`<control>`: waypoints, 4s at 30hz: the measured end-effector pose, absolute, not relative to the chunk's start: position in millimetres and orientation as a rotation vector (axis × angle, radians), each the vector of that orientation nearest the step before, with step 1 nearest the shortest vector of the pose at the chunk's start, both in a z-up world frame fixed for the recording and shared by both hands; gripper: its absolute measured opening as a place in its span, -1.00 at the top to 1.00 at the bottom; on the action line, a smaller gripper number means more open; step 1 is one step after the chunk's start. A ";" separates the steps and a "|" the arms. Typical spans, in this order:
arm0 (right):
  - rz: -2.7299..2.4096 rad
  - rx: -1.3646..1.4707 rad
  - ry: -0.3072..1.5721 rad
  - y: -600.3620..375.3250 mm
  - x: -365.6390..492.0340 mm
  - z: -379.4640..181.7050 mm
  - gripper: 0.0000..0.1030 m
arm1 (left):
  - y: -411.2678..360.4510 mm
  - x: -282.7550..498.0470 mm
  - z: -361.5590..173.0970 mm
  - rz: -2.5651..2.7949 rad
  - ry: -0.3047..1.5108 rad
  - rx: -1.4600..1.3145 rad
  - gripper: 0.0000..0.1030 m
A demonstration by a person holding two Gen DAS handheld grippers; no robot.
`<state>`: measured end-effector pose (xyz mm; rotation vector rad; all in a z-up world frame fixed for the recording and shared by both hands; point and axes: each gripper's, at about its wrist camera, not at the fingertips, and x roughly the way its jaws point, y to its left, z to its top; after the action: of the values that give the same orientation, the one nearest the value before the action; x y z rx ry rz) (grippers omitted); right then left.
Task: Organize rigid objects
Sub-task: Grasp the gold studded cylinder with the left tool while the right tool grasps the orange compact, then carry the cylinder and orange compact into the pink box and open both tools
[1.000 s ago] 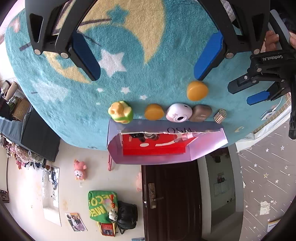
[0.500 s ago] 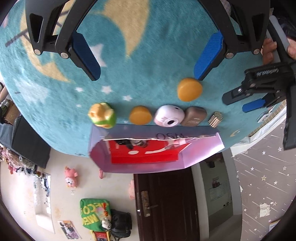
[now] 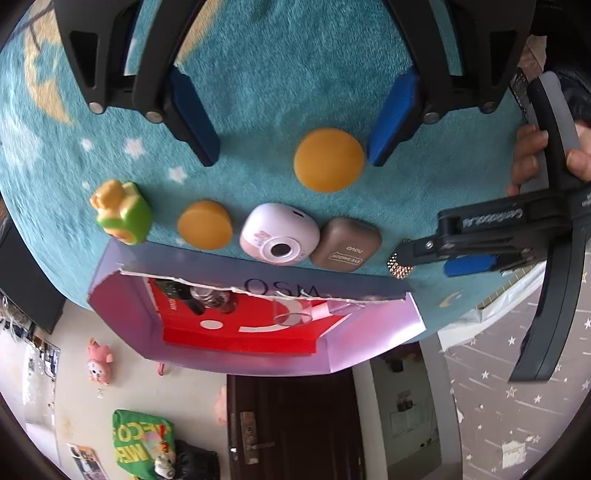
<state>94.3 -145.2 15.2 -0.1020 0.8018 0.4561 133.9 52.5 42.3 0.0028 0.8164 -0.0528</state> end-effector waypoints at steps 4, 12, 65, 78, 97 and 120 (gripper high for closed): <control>0.467 -0.118 0.808 -141.0 97.1 15.4 -0.36 | 52.1 144.0 34.1 -0.084 0.861 -0.022 0.39; 0.512 -0.120 0.786 -139.0 91.7 17.6 0.23 | 53.9 125.5 39.5 -0.105 0.820 -0.084 0.53; 0.621 -0.124 0.731 -164.2 229.4 104.9 0.23 | 4.8 252.3 108.1 -0.473 0.855 0.080 0.53; 0.656 -0.253 0.933 -137.1 310.5 71.2 0.23 | -9.9 316.7 66.7 -0.526 1.034 0.168 0.53; 0.666 -0.300 1.056 -134.9 334.3 36.1 0.22 | -16.4 334.8 47.9 -0.539 1.105 0.175 0.53; 0.665 -0.310 1.064 -130.3 337.3 32.8 0.15 | -15.0 333.3 46.9 -0.540 1.096 0.172 0.52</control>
<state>337.3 -130.3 32.8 -0.3100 1.0640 0.6652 333.3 -15.0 46.9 0.1722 1.0956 -0.5401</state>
